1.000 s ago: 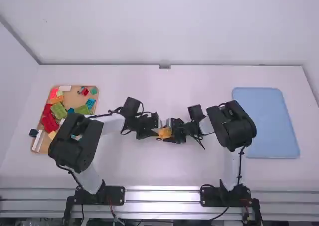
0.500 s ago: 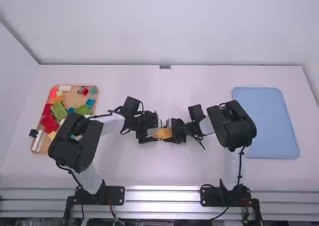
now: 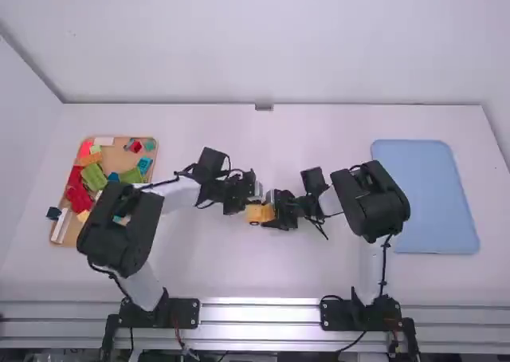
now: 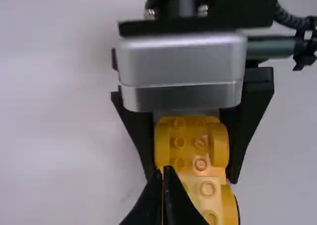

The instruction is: Assemble lego blocks to make yellow taxi

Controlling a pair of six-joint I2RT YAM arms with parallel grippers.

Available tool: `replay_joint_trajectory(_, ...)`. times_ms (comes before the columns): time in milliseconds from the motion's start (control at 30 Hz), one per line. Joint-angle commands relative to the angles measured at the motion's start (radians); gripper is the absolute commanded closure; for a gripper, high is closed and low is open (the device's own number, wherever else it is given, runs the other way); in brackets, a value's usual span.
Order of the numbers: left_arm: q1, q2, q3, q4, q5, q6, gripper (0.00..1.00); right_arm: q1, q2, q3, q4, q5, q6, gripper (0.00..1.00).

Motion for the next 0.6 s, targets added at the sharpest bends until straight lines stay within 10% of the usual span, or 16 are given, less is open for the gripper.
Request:
replay_joint_trajectory(0,0.001,0.035,-0.035,-0.002,0.052,-0.03,0.98,0.0,0.015,-0.006,-0.005,0.023,-0.009,0.49)
replay_joint_trajectory(567,0.007,0.103,-0.093,0.008,0.03,0.006,0.98,0.0,0.015,-0.005,-0.005,0.024,-0.009,0.49)
